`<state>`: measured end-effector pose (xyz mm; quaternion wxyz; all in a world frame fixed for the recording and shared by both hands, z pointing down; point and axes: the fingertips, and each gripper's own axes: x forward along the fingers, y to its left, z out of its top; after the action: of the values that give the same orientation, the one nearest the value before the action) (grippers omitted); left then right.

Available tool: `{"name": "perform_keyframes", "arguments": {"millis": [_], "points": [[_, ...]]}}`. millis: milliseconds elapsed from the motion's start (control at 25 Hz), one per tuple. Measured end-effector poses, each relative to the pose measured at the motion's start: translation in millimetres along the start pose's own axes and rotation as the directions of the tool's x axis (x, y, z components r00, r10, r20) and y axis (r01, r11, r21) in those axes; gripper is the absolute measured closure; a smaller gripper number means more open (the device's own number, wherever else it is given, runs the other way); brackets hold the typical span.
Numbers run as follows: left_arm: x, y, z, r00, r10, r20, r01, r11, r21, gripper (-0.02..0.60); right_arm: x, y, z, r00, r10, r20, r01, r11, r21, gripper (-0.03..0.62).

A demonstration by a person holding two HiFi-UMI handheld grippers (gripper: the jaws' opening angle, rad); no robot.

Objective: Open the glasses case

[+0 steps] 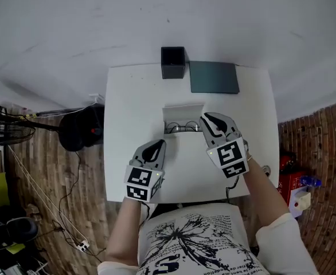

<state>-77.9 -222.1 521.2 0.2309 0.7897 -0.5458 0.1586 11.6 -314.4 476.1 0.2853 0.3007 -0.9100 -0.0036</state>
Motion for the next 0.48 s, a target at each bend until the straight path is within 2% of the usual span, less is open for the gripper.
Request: {"name": "perform_keyframes", "arguments": {"millis": [240,480], "points": [[-53,-25,53,0.989,-0.049,0.139,0.037,0.995,0.091,0.568,-64,22,27,0.987,-0.102,0.12,0.091,0.991,0.096,0.579],[-112,-58,94,0.961,-0.109,0.253,0.06,0.979,0.194,0.568,-128,41,38,0.965,-0.167,0.203,0.132,0.976,0.173,0.579]]}}
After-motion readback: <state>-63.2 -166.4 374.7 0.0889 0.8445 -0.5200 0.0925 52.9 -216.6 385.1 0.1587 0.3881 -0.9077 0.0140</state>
